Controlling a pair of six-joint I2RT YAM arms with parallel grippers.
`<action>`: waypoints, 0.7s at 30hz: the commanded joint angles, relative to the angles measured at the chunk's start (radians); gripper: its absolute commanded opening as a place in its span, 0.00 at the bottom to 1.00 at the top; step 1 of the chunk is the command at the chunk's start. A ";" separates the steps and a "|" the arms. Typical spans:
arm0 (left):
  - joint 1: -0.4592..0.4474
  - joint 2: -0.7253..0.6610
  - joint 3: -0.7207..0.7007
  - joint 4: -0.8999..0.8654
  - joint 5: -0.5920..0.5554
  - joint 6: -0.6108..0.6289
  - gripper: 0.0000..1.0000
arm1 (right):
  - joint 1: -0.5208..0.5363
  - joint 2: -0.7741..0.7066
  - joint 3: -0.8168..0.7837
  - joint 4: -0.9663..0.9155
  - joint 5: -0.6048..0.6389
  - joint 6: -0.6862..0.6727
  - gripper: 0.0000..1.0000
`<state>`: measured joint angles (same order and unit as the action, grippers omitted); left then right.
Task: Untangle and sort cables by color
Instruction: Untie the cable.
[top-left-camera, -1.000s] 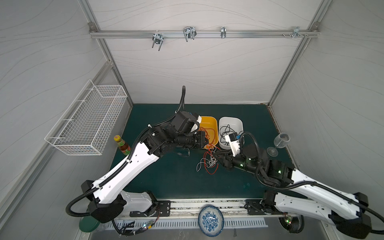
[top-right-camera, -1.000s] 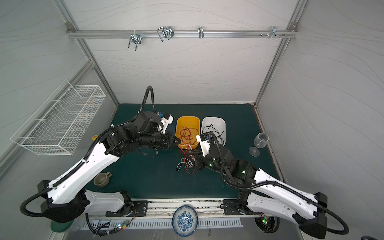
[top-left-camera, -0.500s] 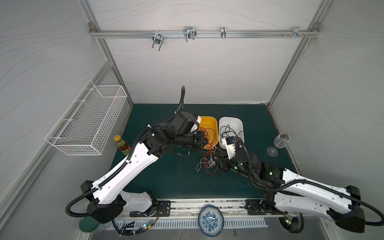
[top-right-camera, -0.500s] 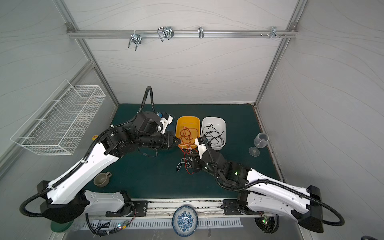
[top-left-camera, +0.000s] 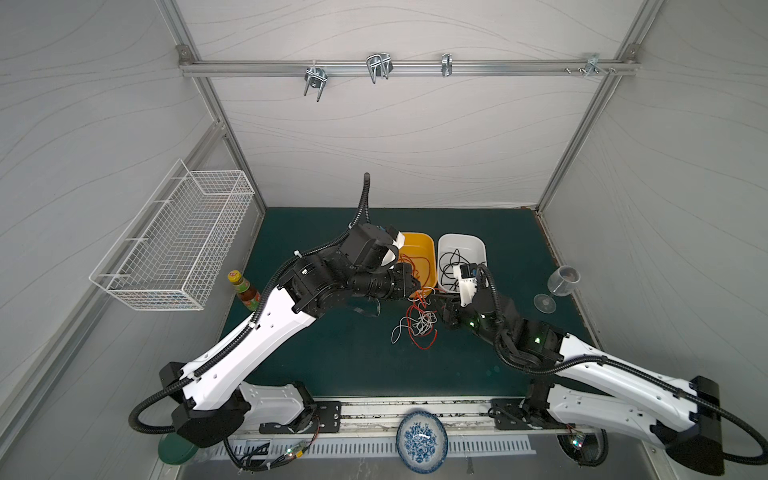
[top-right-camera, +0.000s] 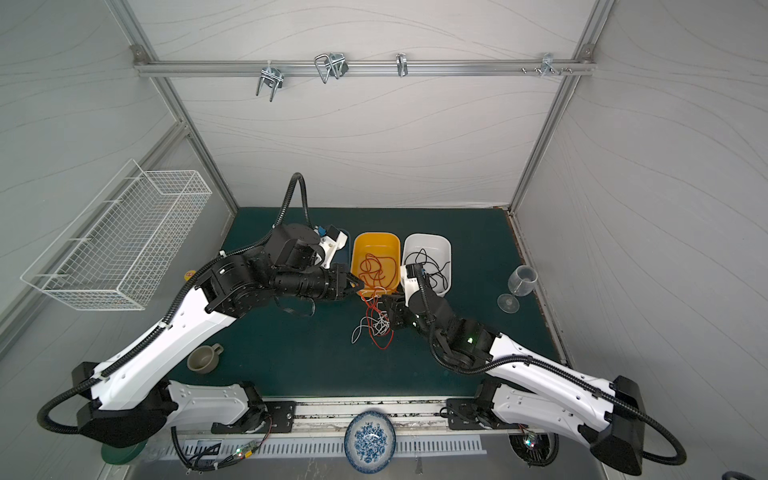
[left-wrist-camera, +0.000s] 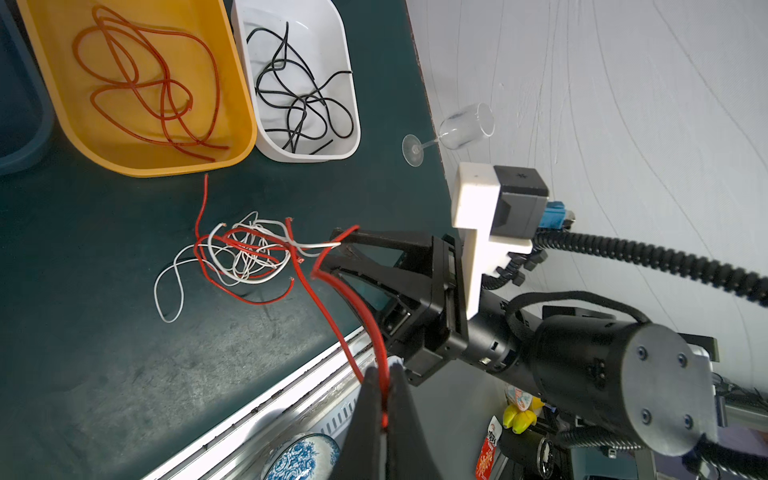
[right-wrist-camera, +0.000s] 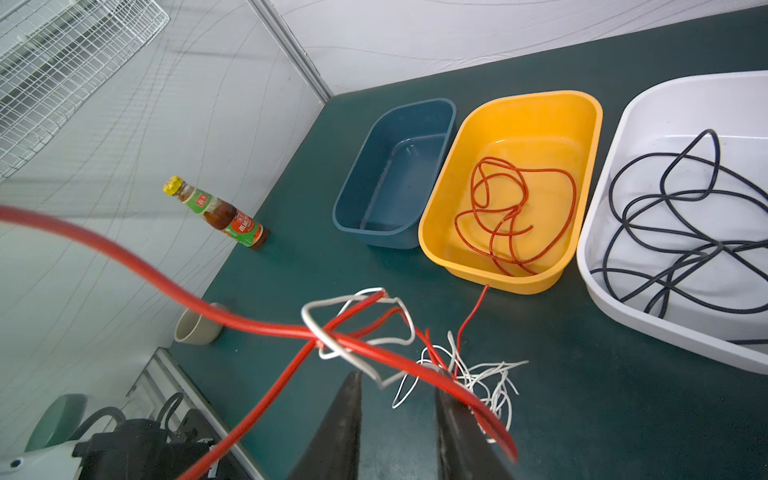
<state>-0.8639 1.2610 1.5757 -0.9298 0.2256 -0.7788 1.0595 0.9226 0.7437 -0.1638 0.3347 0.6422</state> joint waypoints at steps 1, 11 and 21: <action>-0.010 -0.024 0.001 0.052 0.018 -0.014 0.00 | -0.006 0.014 -0.011 0.082 -0.007 -0.012 0.31; -0.020 -0.038 0.005 0.058 0.017 -0.014 0.00 | -0.006 0.035 -0.029 0.144 0.014 -0.035 0.13; -0.019 -0.005 0.132 -0.076 -0.129 0.092 0.00 | -0.006 -0.079 -0.142 0.063 0.064 0.004 0.00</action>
<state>-0.8795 1.2469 1.6234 -0.9714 0.1722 -0.7456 1.0576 0.8906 0.6266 -0.0650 0.3599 0.6228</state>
